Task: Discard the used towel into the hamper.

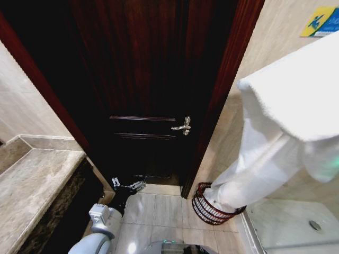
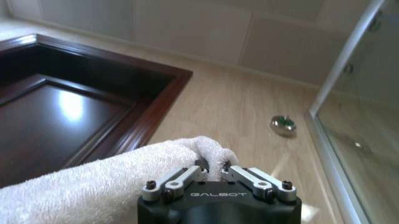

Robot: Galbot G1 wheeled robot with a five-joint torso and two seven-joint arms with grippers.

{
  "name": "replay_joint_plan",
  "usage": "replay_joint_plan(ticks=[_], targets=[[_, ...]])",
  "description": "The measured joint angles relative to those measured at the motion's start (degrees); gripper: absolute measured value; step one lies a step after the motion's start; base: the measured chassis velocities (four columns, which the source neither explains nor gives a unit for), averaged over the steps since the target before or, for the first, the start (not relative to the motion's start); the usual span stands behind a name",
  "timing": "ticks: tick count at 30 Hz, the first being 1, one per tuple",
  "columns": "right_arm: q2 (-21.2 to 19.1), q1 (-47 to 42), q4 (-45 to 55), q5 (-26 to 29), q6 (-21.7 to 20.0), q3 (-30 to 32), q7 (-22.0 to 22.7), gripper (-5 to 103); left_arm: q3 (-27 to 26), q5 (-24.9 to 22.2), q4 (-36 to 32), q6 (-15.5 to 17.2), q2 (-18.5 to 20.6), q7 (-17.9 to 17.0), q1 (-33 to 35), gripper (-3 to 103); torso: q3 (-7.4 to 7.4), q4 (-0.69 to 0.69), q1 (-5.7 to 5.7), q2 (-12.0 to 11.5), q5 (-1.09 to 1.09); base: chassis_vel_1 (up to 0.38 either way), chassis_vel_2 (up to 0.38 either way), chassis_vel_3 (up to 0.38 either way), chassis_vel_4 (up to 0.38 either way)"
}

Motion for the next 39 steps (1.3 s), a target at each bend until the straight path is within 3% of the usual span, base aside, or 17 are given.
replay_joint_plan(ticks=[9,15,39], targets=[[1.33,2.44,-3.78,-3.0,1.74,-4.84,0.28,7,0.0,0.0,0.0,0.0,0.0,0.0,0.0,100,0.01,-0.01,0.02,-0.01,0.0,0.0,0.0,0.0,0.0],[4.47,2.57,-9.96,-6.63,6.22,-8.24,0.45,7,0.0,0.0,0.0,0.0,0.0,0.0,0.0,100,0.01,-0.01,0.02,0.0,0.0,0.0,0.0,0.0,0.0],[12.97,-2.6,-14.38,-14.08,12.93,-12.32,-0.86,7,0.0,0.0,0.0,0.0,0.0,0.0,0.0,100,0.0,-0.01,0.02,0.0,-0.01,0.0,0.0,0.0,0.0]])
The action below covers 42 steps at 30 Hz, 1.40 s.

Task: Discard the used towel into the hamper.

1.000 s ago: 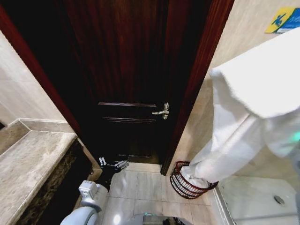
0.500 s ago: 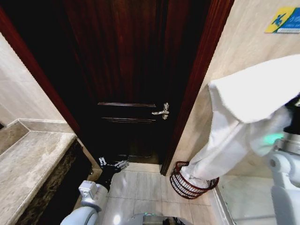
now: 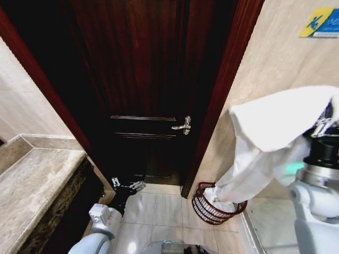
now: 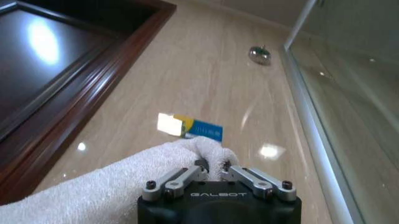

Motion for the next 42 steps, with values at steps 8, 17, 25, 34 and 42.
replay_joint_plan(ticks=[8,17,25,34,42], targets=[[0.56,1.25,-5.86,-1.3,2.18,-1.68,-0.13,7,0.0,0.0,0.0,0.0,0.0,0.0,0.0,100,0.0,0.0,0.0,0.0,0.0,0.0,0.0,0.0,0.0],[1.91,3.2,-13.11,-3.26,4.64,-3.45,-1.06,7,0.0,0.0,0.0,0.0,0.0,0.0,0.0,100,0.0,0.0,0.0,0.0,0.0,0.0,0.0,0.0,0.0],[4.46,2.57,-16.51,-4.13,6.01,-5.18,-1.39,7,0.0,0.0,0.0,0.0,0.0,0.0,0.0,100,0.0,0.0,0.0,0.0,0.0,0.0,0.0,0.0,0.0],[6.55,1.18,-20.05,-3.62,7.45,-6.69,-1.2,7,0.0,0.0,0.0,0.0,-0.01,0.0,0.0,100,0.0,0.0,0.0,0.0,0.0,0.0,0.0,0.0,0.0],[9.63,-1.24,-20.06,-2.16,7.45,-7.94,-0.46,7,0.0,0.0,0.0,0.0,0.0,0.0,0.0,100,0.0,-0.01,0.0,0.0,0.01,0.0,0.0,0.0,0.0]])
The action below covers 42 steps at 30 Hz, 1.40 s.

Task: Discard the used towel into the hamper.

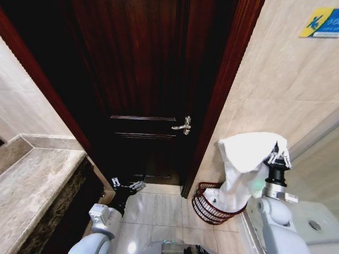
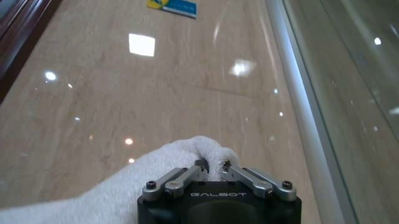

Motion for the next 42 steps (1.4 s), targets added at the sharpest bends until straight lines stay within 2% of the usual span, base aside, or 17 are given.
replay_joint_plan(ticks=[7,9,20,29,36,38,40,42], targets=[[1.74,-0.86,1.04,3.16,-1.57,-2.58,1.2,7,0.0,0.0,0.0,0.0,0.0,0.0,0.0,100,0.0,0.01,0.0,0.0,-0.01,0.0,0.0,0.0,0.0],[2.66,-1.19,1.22,5.56,-2.74,-3.91,1.83,7,0.0,0.0,0.0,0.0,0.0,0.0,0.0,100,0.0,0.01,0.0,0.0,-0.01,0.0,0.0,0.0,0.0],[4.32,-1.69,-2.0,7.19,-3.39,-4.29,2.22,7,0.0,0.0,0.0,0.0,0.0,0.0,0.0,100,0.0,0.0,0.0,0.0,-0.01,0.0,0.0,0.0,0.0],[3.23,-0.53,-11.39,7.04,-2.3,-4.56,0.94,7,0.0,0.0,0.0,0.0,0.0,0.0,0.0,100,0.0,0.0,0.0,0.0,0.0,0.0,0.0,0.0,0.0],[3.08,1.95,-21.34,6.38,0.12,-5.0,-1.37,7,0.0,0.0,0.0,0.0,0.0,0.0,0.0,100,0.0,0.0,0.0,0.0,0.0,0.0,0.0,0.0,0.0],[2.26,4.64,-28.14,4.26,2.56,-4.95,-3.01,7,0.0,0.0,0.0,0.0,0.0,0.0,0.0,100,0.0,0.01,0.0,0.0,0.0,0.0,0.0,0.0,0.0],[2.1,4.89,-28.78,4.3,2.66,-5.02,-3.2,7,0.0,0.0,0.0,0.0,0.01,0.0,0.0,100,0.0,0.02,0.0,0.0,0.0,0.0,0.0,0.0,0.0],[1.72,5.47,-30.65,6.8,1.59,-6.3,-4.13,7,0.0,0.0,0.0,0.0,0.0,0.0,0.0,100,0.0,0.0,0.0,0.0,0.01,0.0,0.0,0.0,0.0]])
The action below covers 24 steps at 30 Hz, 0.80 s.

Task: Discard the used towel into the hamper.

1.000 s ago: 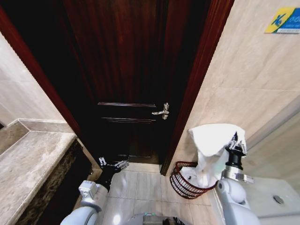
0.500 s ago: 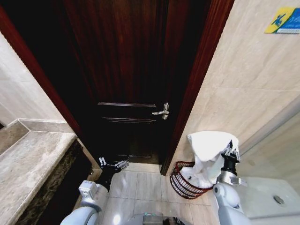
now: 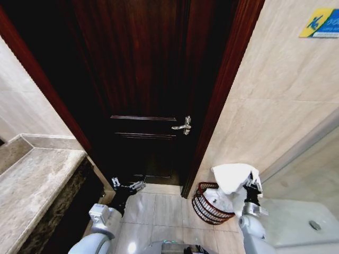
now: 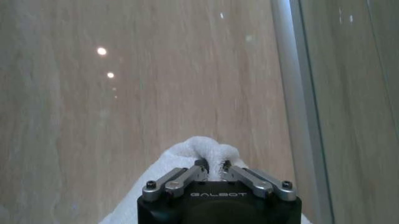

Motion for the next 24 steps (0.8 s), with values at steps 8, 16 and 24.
replay_joint_plan(ticks=[8,16,24], targets=[[1.01,2.16,-2.74,0.27,-2.02,-1.42,-0.88,7,0.0,0.0,0.0,0.0,0.0,0.0,0.0,100,0.0,0.01,0.0,0.0,-0.02,0.0,0.0,0.0,0.0],[0.42,4.67,-8.79,-3.67,-5.89,-1.37,-3.96,7,0.0,0.0,0.0,0.0,0.0,0.0,0.0,100,0.0,0.0,0.0,0.0,-0.01,0.0,0.0,0.0,0.0],[-1.13,9.1,-15.67,-7.55,-9.02,-0.14,-6.78,7,0.0,0.0,0.0,0.01,-0.01,0.0,0.0,100,0.0,0.0,0.0,0.0,-0.02,0.0,0.0,0.0,0.0]])
